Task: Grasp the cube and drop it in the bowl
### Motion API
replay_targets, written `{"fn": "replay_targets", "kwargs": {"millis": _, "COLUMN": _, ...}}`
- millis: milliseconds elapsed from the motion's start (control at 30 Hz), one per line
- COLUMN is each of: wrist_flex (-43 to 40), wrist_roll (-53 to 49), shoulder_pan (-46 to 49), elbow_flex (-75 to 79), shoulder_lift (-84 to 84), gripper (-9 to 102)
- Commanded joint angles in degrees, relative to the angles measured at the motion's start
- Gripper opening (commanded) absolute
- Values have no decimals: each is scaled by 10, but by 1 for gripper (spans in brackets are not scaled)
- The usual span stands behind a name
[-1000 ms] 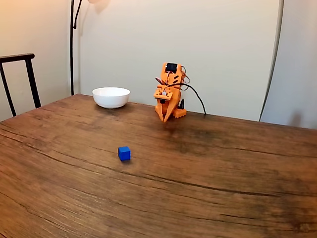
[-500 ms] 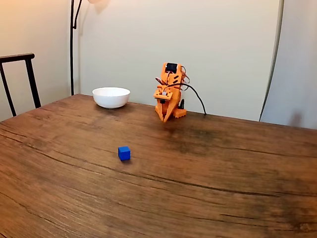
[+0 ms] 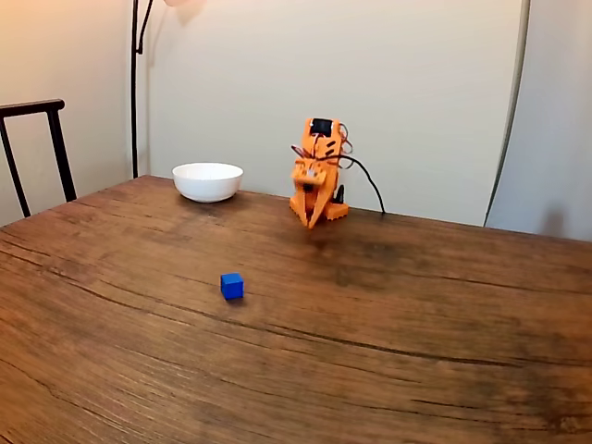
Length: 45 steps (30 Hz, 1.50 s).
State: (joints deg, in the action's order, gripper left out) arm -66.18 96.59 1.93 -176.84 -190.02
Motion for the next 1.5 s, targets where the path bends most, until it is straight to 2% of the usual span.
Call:
{"fn": "replay_targets", "kwargs": {"millis": 0, "wrist_flex": 46, "wrist_roll": -3, "shoulder_pan": -4, "elbow_flex": 42, "shoulder_lift": -1, "gripper": 0}}
{"fn": "replay_targets", "kwargs": {"millis": 567, "wrist_flex": 149, "wrist_roll": -31, "shoulder_pan": -34, "elbow_flex": 129, "shoulder_lift": 35, "gripper": 0}}
{"fn": "replay_targets", "kwargs": {"millis": 733, "wrist_flex": 197, "wrist_roll": -26, "shoulder_pan": -34, "elbow_flex": 209, "shoulder_lift": 172, "gripper": 0}}
{"fn": "replay_targets", "kwargs": {"millis": 1033, "wrist_flex": 200, "wrist_roll": -25, "shoulder_pan": -17, "elbow_flex": 424, "shoulder_lift": 483, "gripper": 0}}
{"fn": "replay_targets", "kwargs": {"millis": 1467, "wrist_flex": 201, "wrist_roll": -30, "shoulder_pan": -16, "elbow_flex": 650, "shoulder_lift": 714, "gripper": 0}}
